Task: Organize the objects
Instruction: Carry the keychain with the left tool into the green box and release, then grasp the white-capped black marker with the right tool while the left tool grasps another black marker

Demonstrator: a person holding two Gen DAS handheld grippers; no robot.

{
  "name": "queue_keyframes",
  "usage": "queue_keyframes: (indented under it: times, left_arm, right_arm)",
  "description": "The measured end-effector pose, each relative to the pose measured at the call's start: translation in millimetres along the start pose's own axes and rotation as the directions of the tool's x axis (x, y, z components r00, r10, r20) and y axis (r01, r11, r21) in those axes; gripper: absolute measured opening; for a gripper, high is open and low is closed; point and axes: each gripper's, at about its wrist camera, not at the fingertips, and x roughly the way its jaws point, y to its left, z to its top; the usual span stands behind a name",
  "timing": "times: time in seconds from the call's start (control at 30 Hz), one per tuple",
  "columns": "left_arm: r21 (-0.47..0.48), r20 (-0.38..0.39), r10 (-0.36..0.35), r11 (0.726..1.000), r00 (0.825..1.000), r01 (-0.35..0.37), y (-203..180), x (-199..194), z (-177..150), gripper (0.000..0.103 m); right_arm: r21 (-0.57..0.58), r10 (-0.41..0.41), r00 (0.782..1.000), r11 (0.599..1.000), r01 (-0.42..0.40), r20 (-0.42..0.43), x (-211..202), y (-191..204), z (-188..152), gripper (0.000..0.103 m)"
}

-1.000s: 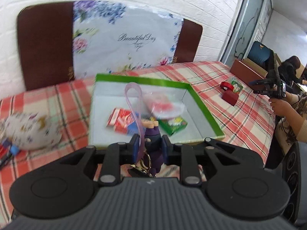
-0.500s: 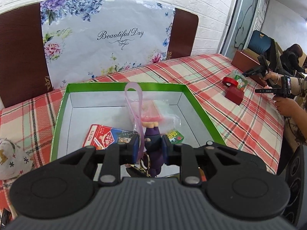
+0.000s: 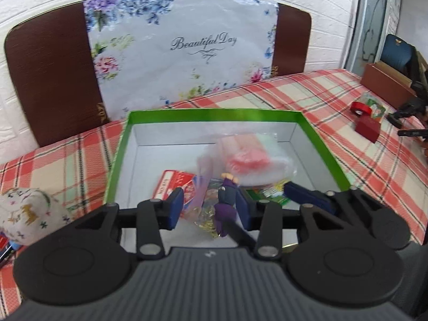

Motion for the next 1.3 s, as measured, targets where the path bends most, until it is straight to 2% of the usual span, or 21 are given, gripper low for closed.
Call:
queue_keyframes:
  times: [0.27,0.5,0.57,0.67,0.9,1.1,1.3]
  left_arm:
    - [-0.055,0.005,0.068,0.996,0.998,-0.068,19.6,-21.3,-18.8,0.048]
    - [-0.104,-0.008,0.146,0.984,0.989,-0.146,45.2,-53.7,-53.7,0.053]
    - [-0.129,-0.02,0.155,0.979,0.988,-0.156,55.9,-63.5,-67.5,0.054]
    - [-0.15,-0.042,0.183,0.971,0.982,-0.187,71.3,-77.7,-90.3,0.06]
    - [-0.231,-0.086,0.235,0.94,0.968,-0.249,111.6,-108.3,-141.9,0.062]
    - [-0.349,-0.091,0.233,0.903,0.968,-0.25,146.9,-130.1,-170.9,0.062]
    - [-0.44,-0.075,0.268,0.856,0.961,-0.273,179.6,-148.7,-187.8,0.062]
  right_arm:
    - [0.047,-0.003,1.0,0.999,0.002,0.028,-15.7,4.0,-1.7,0.069]
    - [0.075,0.043,0.999,0.996,-0.046,0.033,-41.0,27.3,-7.6,0.071]
    - [0.074,0.082,0.997,0.994,-0.082,-0.001,-41.4,36.8,-12.4,0.073]
    - [0.086,0.139,0.988,0.987,-0.132,-0.069,-35.9,51.3,-22.2,0.073]
    - [0.097,0.231,0.947,0.972,-0.215,-0.222,-19.9,93.0,-42.4,0.073]
    - [0.02,0.256,0.931,0.966,-0.26,-0.26,-19.1,135.2,-38.2,0.074]
    - [-0.077,0.269,0.919,0.95,-0.303,-0.288,-16.7,178.0,-36.7,0.075]
